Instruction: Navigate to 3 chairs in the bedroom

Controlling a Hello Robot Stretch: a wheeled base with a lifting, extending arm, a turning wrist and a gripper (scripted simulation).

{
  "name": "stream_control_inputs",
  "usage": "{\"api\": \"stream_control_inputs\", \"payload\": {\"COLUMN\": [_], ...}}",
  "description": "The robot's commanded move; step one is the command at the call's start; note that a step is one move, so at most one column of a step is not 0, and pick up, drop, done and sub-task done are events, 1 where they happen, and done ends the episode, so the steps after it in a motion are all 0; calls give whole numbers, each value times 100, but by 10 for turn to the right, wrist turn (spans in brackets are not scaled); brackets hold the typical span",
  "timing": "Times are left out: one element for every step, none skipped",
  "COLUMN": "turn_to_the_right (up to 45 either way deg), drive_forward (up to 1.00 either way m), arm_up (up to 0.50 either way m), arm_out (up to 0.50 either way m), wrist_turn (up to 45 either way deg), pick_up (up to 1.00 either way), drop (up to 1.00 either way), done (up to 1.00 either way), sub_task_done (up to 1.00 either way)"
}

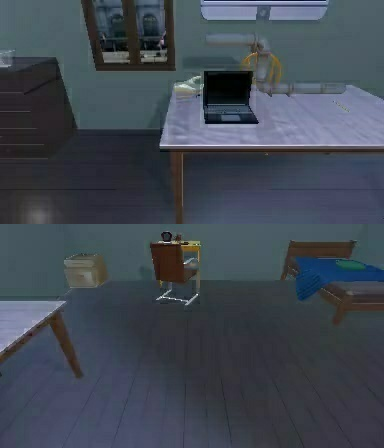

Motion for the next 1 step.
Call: {"api": "stream_control_inputs", "payload": {"turn_to_the_right": [-450], "drive_forward": [0], "arm_up": [0], "arm_out": [0], "wrist_turn": [0], "pick_up": [0], "drop": [0], "done": [0], "sub_task_done": [0]}}
